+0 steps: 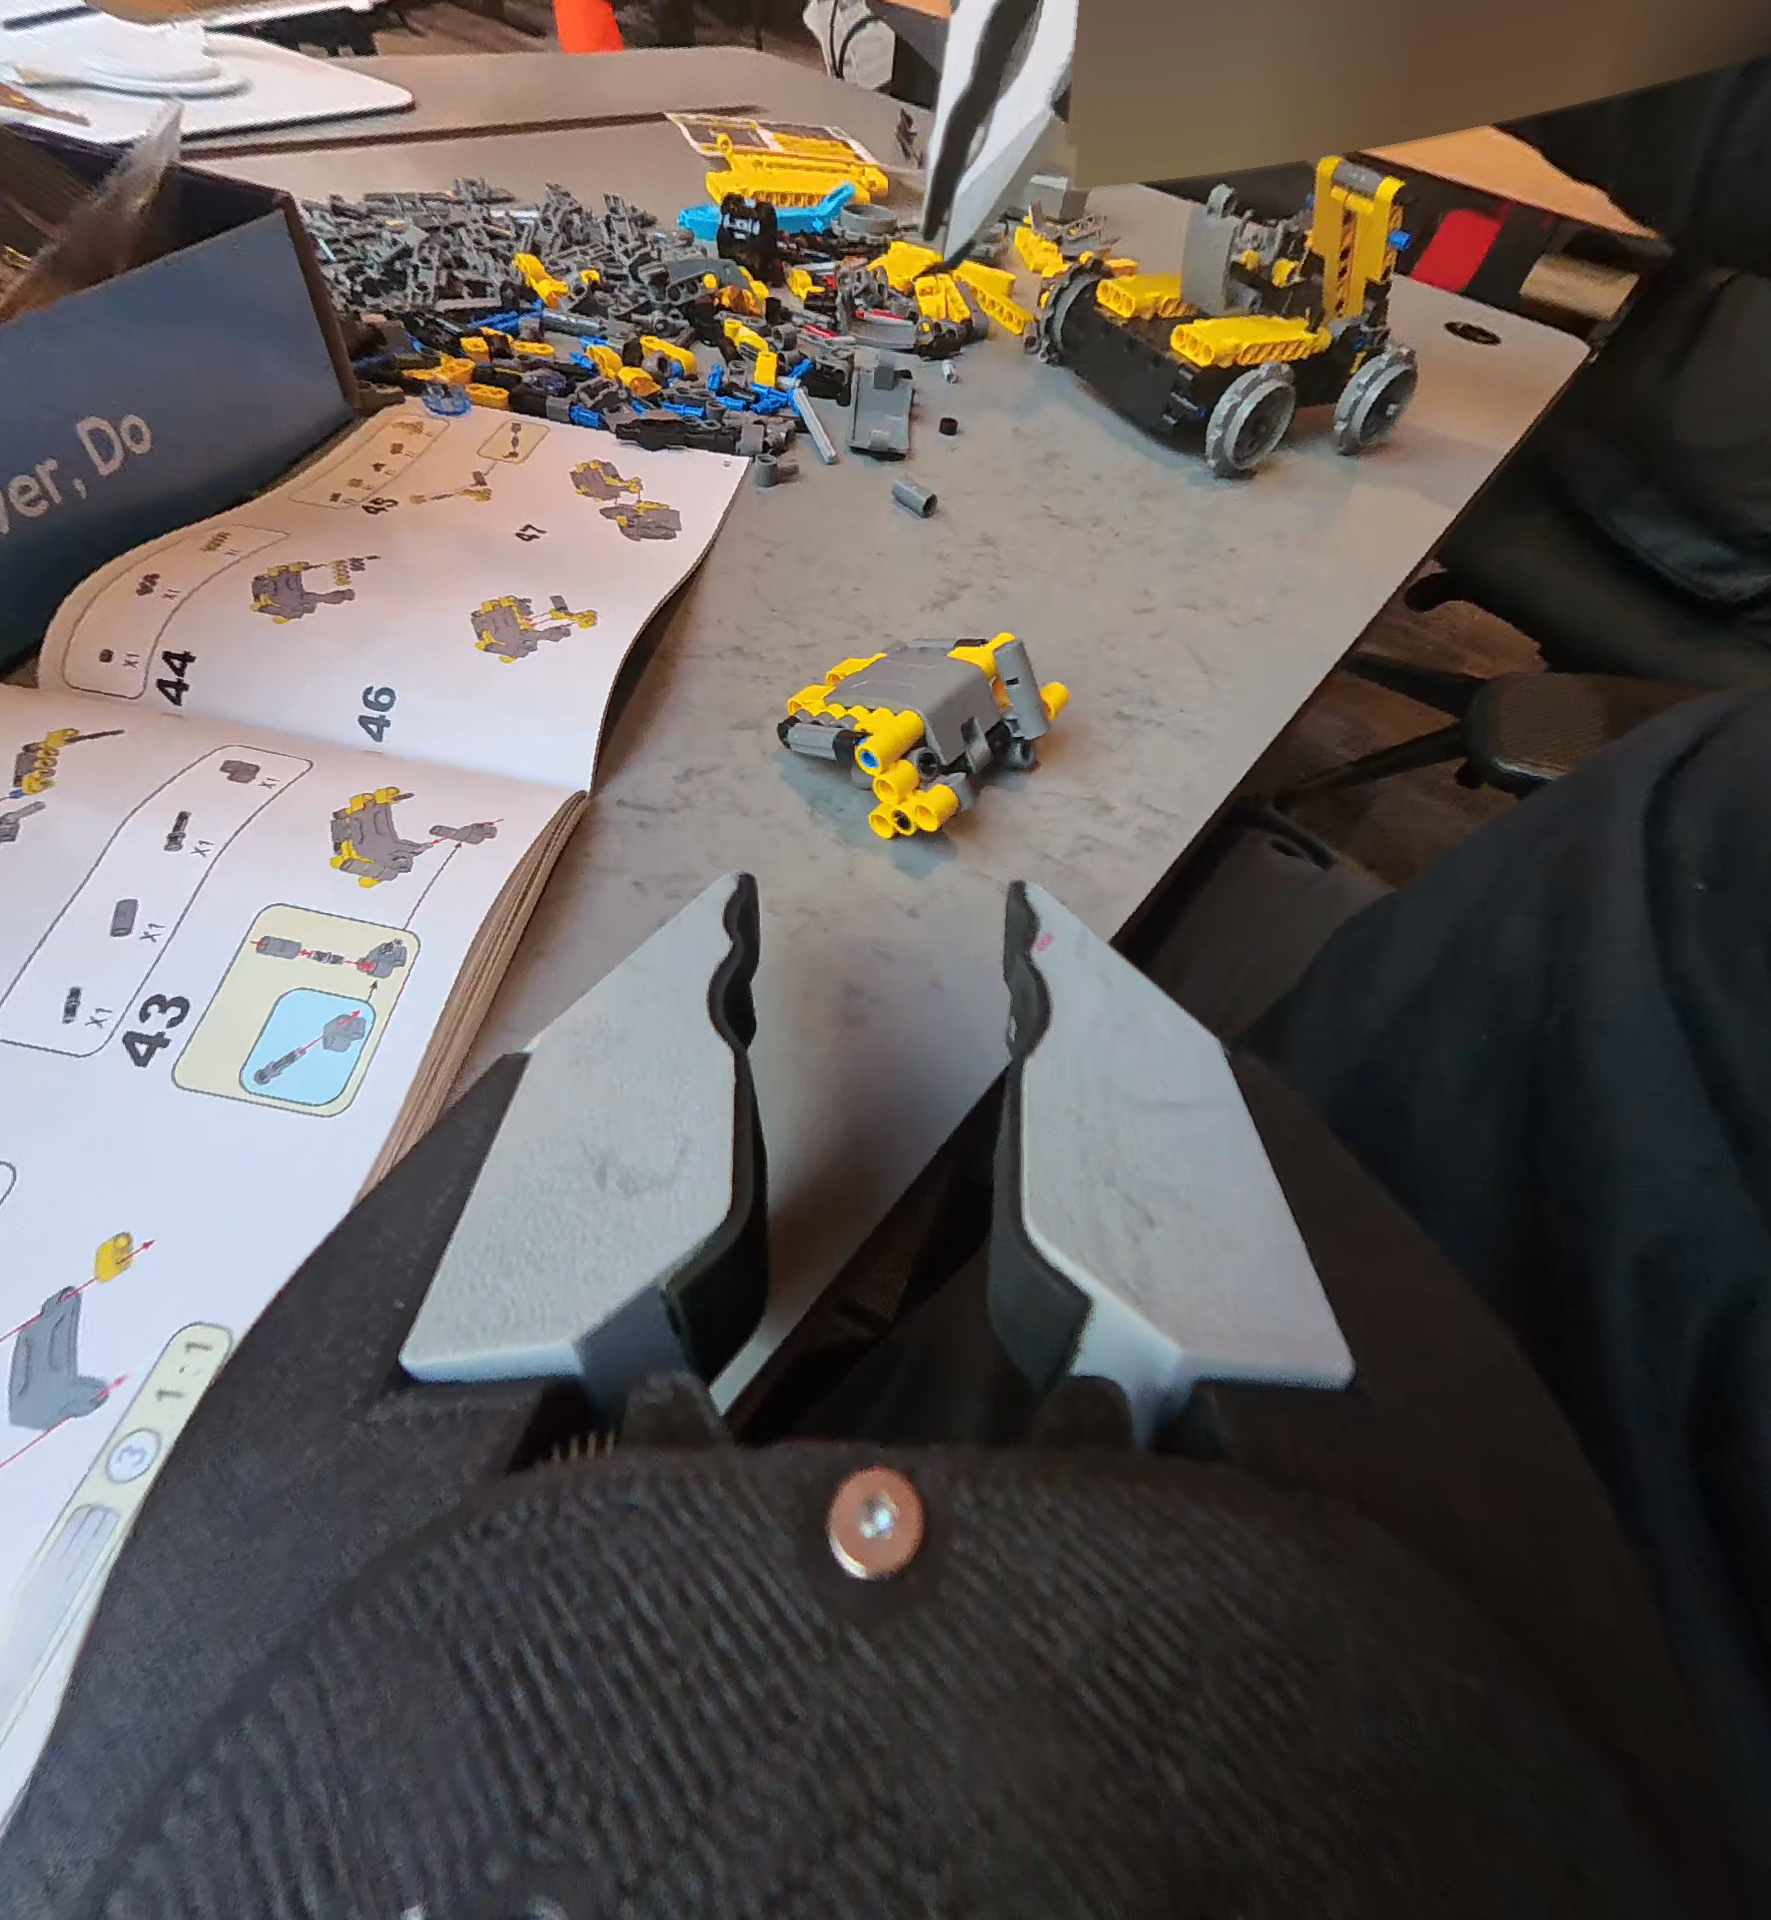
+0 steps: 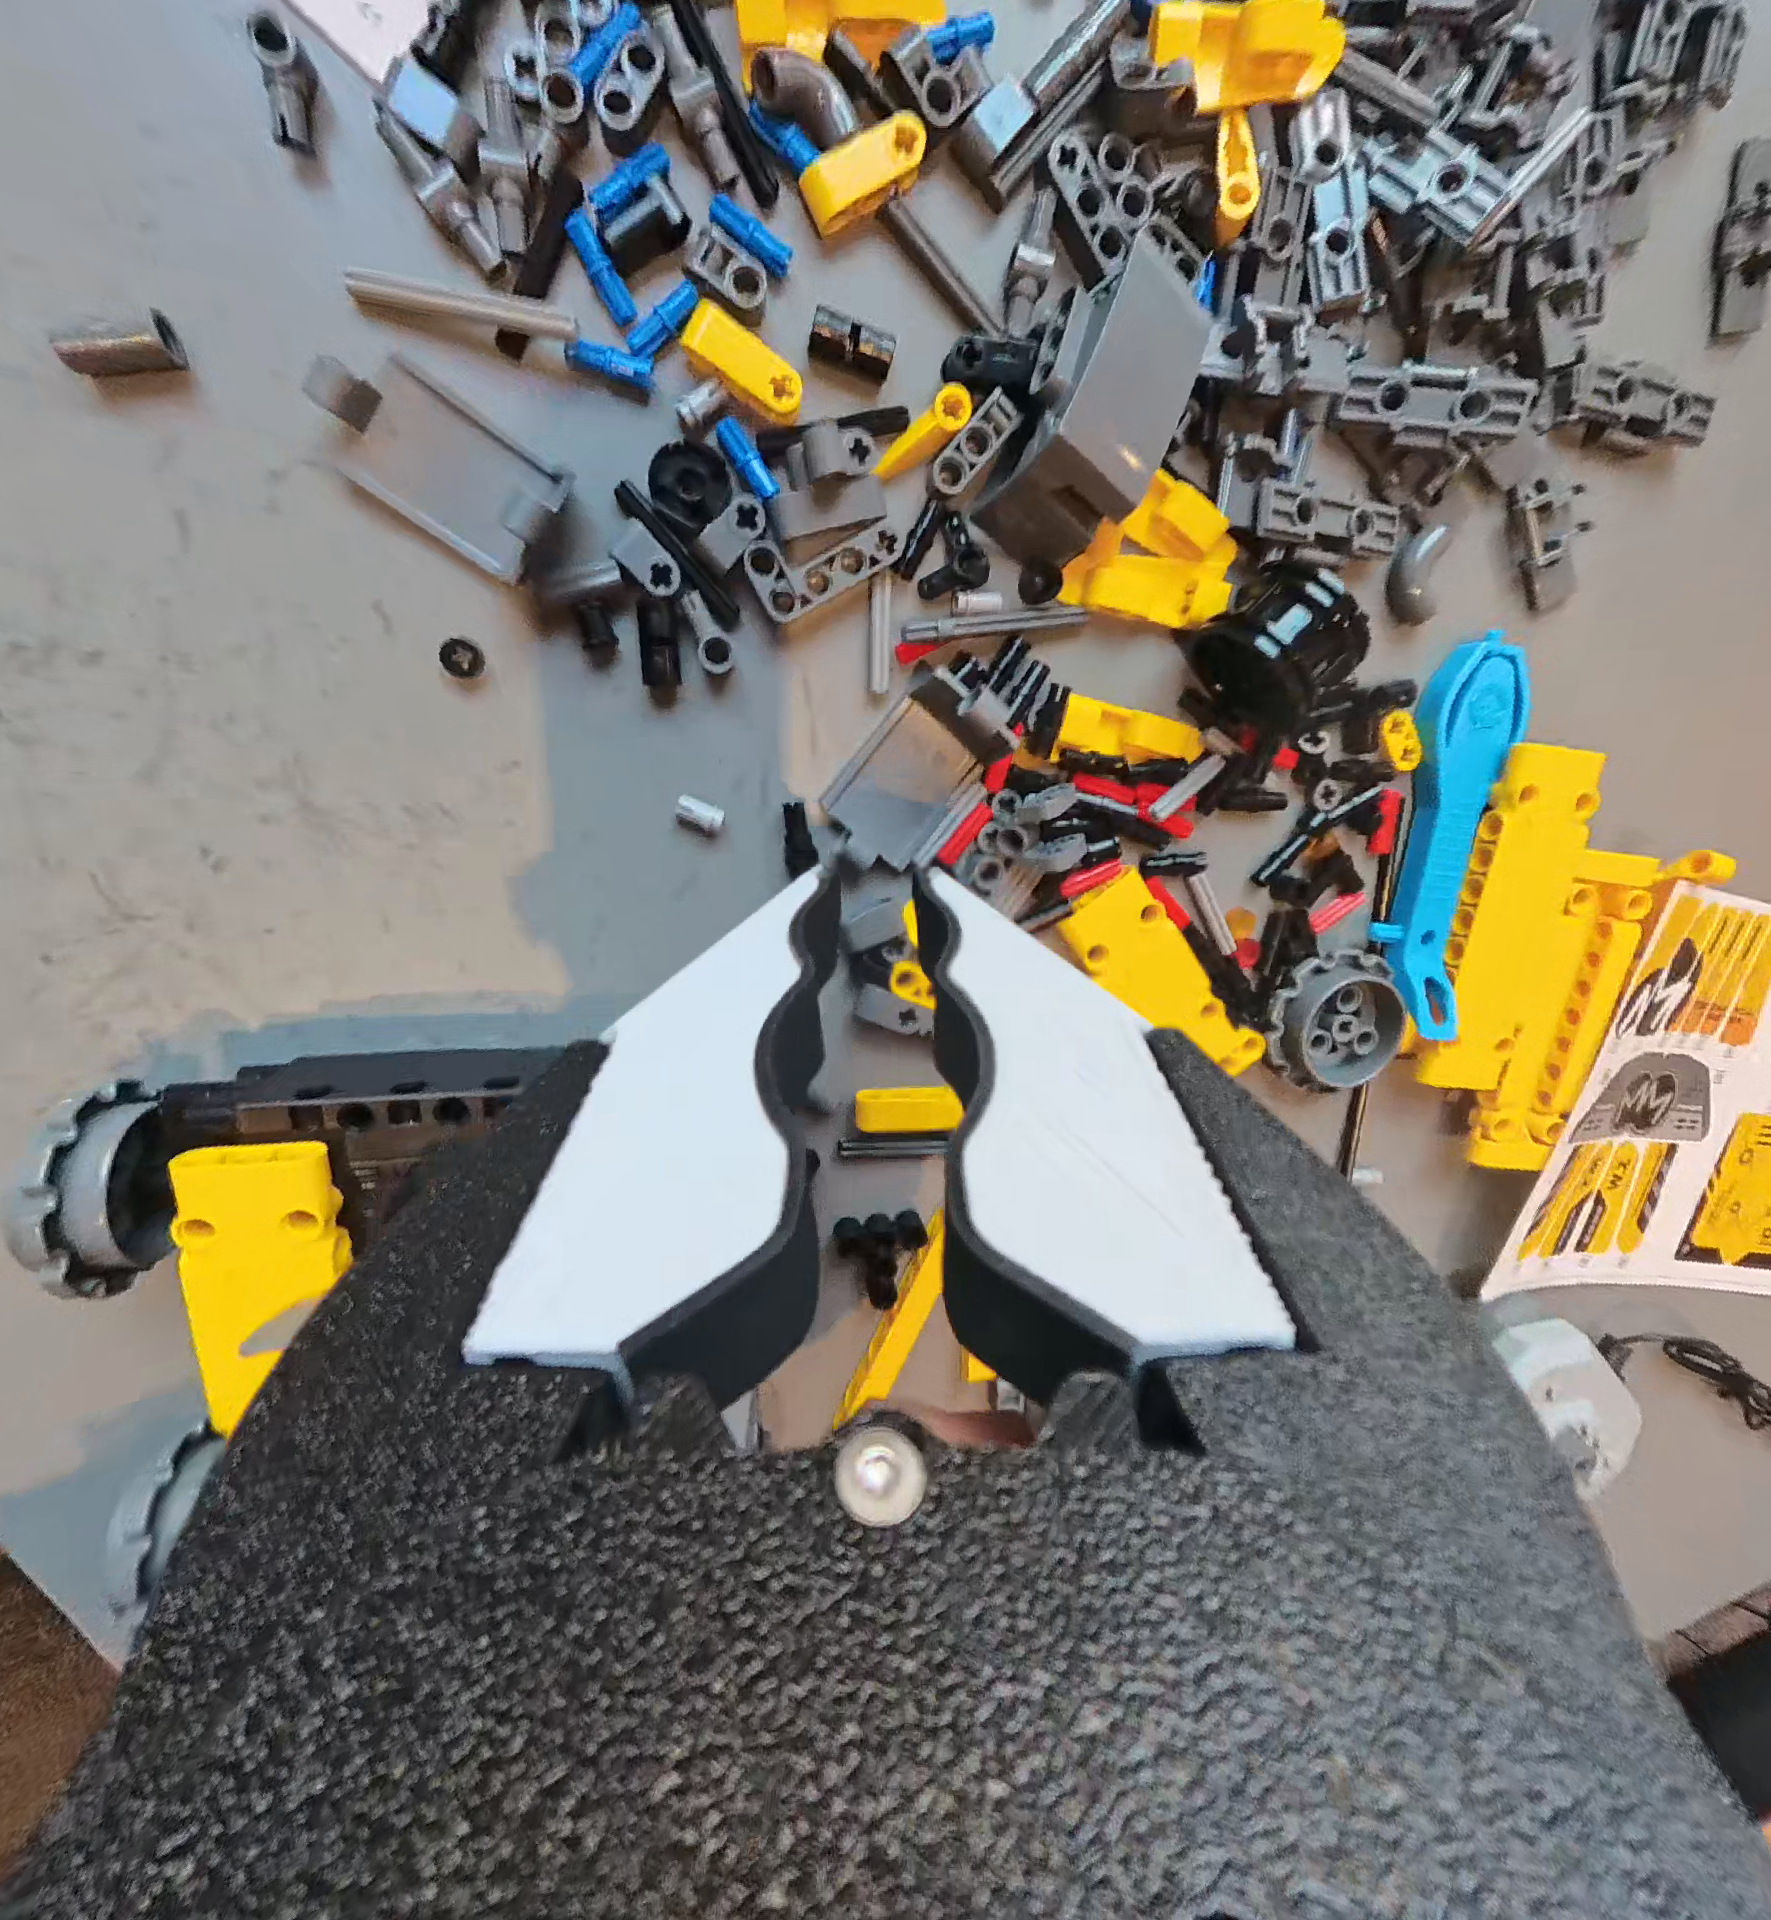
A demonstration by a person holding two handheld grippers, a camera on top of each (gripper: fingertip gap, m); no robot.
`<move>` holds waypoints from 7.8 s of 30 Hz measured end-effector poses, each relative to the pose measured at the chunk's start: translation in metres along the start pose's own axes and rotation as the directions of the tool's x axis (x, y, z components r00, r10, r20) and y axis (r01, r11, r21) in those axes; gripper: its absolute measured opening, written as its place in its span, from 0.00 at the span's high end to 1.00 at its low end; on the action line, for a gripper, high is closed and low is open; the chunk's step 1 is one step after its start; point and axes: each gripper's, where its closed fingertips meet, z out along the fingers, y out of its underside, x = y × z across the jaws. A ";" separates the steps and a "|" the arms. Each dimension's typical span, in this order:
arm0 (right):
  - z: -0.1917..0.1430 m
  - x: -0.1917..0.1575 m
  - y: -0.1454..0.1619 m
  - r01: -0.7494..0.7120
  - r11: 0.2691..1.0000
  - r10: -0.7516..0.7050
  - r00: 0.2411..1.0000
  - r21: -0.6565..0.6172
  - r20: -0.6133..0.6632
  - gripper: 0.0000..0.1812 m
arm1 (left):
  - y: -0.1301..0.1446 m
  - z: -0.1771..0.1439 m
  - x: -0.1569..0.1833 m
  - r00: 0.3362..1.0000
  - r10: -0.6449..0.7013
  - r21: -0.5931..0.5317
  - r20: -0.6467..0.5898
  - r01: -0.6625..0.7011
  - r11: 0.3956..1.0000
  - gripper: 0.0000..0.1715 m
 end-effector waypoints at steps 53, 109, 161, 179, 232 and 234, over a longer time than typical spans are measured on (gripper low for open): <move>-0.021 0.044 0.122 -0.537 0.842 0.538 0.843 0.057 -0.010 1.00 | 0.008 0.014 -0.016 0.985 0.023 -0.145 0.169 0.002 0.989 0.80; 0.035 0.090 0.012 -0.403 0.910 0.399 0.915 0.099 0.059 0.97 | -0.001 0.018 -0.016 0.992 0.013 -0.065 0.129 -0.005 0.998 0.87; 0.006 0.053 -0.006 -0.400 0.896 0.376 0.914 0.195 0.152 0.97 | 0.005 0.014 -0.004 0.987 0.016 -0.090 0.159 -0.002 0.996 0.83; 0.027 0.070 0.033 -0.428 0.898 0.420 0.903 0.106 0.094 0.98 | 0.003 0.019 -0.006 0.989 0.020 -0.102 0.144 -0.006 0.995 0.84; 0.042 0.068 0.020 -0.430 0.901 0.426 0.902 0.050 0.077 0.97 | -0.002 0.019 -0.007 0.993 -0.018 -0.034 0.113 0.022 0.999 0.86; 0.044 0.068 0.020 -0.426 0.903 0.422 0.903 0.045 0.078 0.95 | -0.002 0.019 -0.007 0.994 -0.018 -0.037 0.110 0.022 0.999 0.86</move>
